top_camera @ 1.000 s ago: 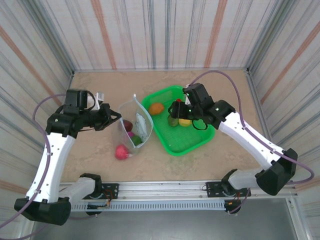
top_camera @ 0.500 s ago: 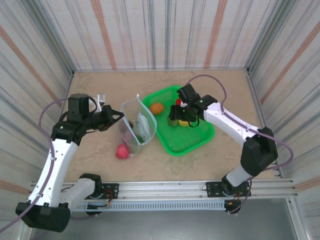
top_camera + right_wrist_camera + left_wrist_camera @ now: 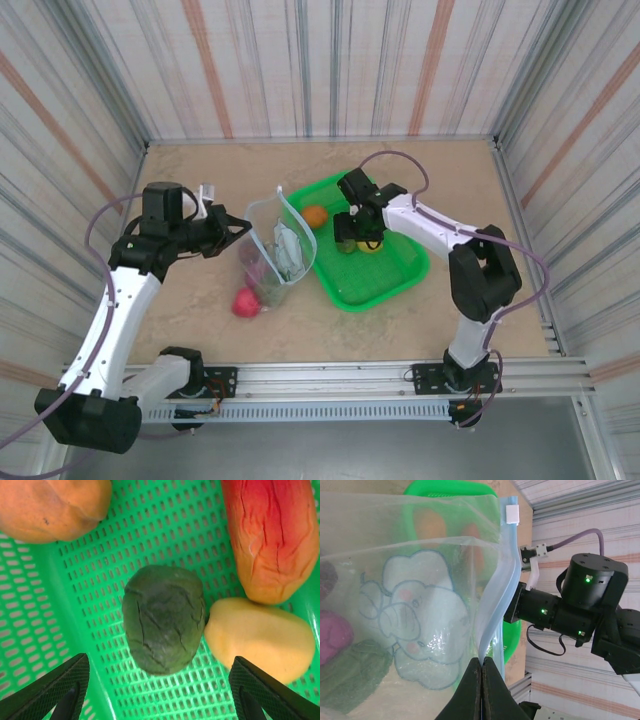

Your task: Place the food in the zip-top bag and seal the zipper

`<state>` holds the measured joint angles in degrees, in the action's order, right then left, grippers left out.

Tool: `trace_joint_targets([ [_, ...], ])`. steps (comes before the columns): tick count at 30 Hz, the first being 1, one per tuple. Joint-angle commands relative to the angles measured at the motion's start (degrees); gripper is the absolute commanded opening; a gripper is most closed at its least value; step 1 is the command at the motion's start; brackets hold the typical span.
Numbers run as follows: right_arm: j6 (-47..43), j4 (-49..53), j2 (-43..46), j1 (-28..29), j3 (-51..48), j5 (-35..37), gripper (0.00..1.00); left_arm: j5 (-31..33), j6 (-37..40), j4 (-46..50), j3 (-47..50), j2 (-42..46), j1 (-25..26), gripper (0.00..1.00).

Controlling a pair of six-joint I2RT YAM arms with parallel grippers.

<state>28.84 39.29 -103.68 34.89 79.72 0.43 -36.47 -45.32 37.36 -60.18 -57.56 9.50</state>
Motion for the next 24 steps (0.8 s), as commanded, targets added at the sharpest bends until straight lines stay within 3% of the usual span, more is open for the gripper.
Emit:
trace_joint_targets([
  [1,-3.28,1.48,-3.02,0.26,2.78,2.54,0.73,-0.71,0.2,-0.03,-0.84,0.31,0.34,0.0],
  [12,-3.62,-1.3,-10.44,0.33,4.45,-0.96,0.65,0.34,0.52,1.04,-0.67,0.81,0.59,0.0],
  [16,-3.02,-2.81,-10.68,0.1,3.69,-1.92,0.58,1.16,0.91,1.63,-0.73,1.35,0.7,0.0],
  [19,-2.96,-2.81,-9.9,-0.08,3.61,-2.0,0.47,1.92,1.04,1.97,-0.8,1.26,0.67,0.0],
  [24,-3.3,-3.13,-5.61,-0.41,1.85,-2.53,0.47,1.76,0.72,2.66,-1.32,1.08,0.69,0.0],
])
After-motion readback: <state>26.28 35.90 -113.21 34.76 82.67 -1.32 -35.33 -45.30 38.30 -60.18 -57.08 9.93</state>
